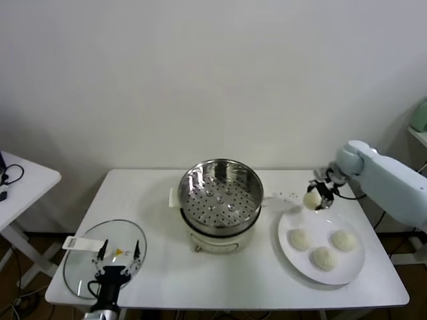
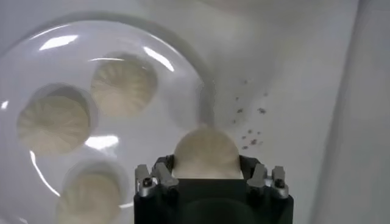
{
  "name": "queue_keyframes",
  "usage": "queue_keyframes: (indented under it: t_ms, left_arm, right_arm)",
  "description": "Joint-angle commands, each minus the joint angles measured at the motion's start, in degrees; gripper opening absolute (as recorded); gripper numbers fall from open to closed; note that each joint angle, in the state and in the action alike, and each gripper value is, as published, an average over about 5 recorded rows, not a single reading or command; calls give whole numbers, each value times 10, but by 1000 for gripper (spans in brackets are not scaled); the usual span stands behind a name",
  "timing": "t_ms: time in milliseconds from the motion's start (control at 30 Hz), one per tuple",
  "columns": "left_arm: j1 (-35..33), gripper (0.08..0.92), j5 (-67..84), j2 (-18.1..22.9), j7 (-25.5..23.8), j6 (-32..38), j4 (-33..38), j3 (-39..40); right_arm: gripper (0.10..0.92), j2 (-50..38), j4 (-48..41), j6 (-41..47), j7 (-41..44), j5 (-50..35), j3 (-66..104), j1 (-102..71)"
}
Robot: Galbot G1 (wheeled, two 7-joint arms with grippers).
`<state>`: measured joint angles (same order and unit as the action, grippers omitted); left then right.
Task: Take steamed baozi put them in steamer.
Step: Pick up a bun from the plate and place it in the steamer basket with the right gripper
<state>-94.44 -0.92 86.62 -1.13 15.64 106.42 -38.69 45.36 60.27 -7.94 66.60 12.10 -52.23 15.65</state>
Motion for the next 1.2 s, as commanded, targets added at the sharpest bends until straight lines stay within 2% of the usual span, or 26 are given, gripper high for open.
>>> queue_keyframes:
  t_ms: [33, 267, 467, 767, 1200]
  left_arm:
    - [-1, 823, -2, 0, -1, -1, 1, 0]
    - [-2, 823, -3, 0, -1, -4, 4, 1]
    - [-5, 823, -2, -1, -1, -3, 5, -1]
    - [-11, 823, 3, -5, 0, -4, 9, -8]
    - [-14, 823, 9, -2, 1, -3, 8, -13]
  right_arm:
    - [704, 23, 107, -121, 8, 61, -64, 172]
    - [704, 79, 175, -175, 2, 129, -49, 194]
    - [714, 134, 203, -180, 2, 157, -46, 164]
    - [725, 221, 152, -175, -6, 200, -41, 77]
    - [746, 276, 54, -195, -10, 272, -24, -4]
